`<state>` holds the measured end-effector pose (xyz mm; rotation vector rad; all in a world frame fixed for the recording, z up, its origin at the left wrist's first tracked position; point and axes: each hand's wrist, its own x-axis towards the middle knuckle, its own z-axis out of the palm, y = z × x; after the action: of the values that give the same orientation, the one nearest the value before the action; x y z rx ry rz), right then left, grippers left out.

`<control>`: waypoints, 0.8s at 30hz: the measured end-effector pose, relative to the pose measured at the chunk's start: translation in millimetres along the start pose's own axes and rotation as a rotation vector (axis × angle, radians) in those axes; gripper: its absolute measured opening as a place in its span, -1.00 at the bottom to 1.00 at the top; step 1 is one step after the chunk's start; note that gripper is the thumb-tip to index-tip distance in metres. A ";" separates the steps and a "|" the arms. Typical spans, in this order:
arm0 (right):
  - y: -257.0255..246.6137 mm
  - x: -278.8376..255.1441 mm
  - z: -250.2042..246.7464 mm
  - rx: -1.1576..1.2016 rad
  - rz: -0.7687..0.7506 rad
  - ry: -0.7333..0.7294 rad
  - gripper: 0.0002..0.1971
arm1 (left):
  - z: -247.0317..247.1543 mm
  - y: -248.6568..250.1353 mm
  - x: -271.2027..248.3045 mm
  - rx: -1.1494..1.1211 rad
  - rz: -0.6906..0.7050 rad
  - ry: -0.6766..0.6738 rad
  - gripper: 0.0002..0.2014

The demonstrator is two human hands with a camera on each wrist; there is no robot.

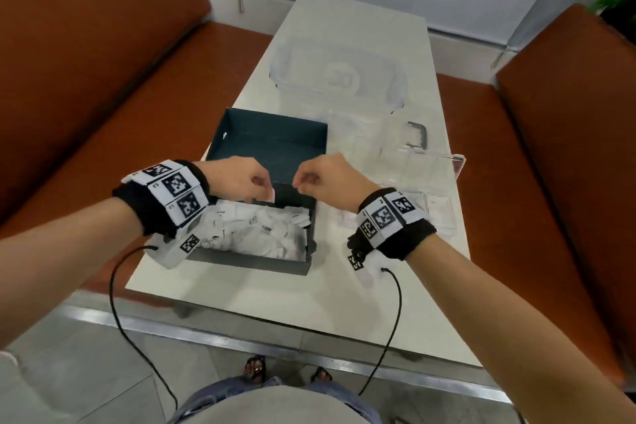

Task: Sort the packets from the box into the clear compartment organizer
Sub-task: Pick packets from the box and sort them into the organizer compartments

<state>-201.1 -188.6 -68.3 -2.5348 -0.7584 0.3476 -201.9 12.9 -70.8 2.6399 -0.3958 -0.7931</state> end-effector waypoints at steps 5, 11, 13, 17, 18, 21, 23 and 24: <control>-11.9 39.4 56.9 -0.323 0.066 -0.355 -0.58 | 22.7 -35.3 -0.9 0.219 -0.113 -0.114 -0.64; 0.7 49.2 94.0 -0.533 0.108 -0.506 -0.13 | 55.4 -35.0 11.6 0.297 -0.053 -0.123 -0.39; 2.3 48.5 101.1 -0.569 0.110 -0.512 -0.02 | 64.1 -28.7 14.0 0.319 -0.012 -0.132 -0.36; -2.6 45.6 106.3 -0.611 0.152 -0.489 0.08 | 69.3 -21.9 16.7 0.382 0.001 -0.124 -0.22; -4.2 44.9 105.7 -0.620 0.160 -0.484 0.07 | 68.3 -20.9 17.3 0.393 0.002 -0.126 -0.21; -5.7 43.3 103.7 -0.627 0.174 -0.469 0.00 | 67.4 -17.7 18.4 0.452 0.004 -0.140 -0.27; -5.7 42.6 103.1 -0.626 0.192 -0.469 -0.04 | 67.6 -16.1 19.5 0.477 -0.010 -0.137 -0.27; -6.0 42.4 102.8 -0.626 0.200 -0.475 -0.07 | 67.0 -15.9 20.0 0.482 -0.016 -0.136 -0.26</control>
<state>-206.6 -122.7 -157.9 -3.1762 -0.8879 0.9291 -221.6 3.0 -139.0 3.0378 -0.6777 -0.9890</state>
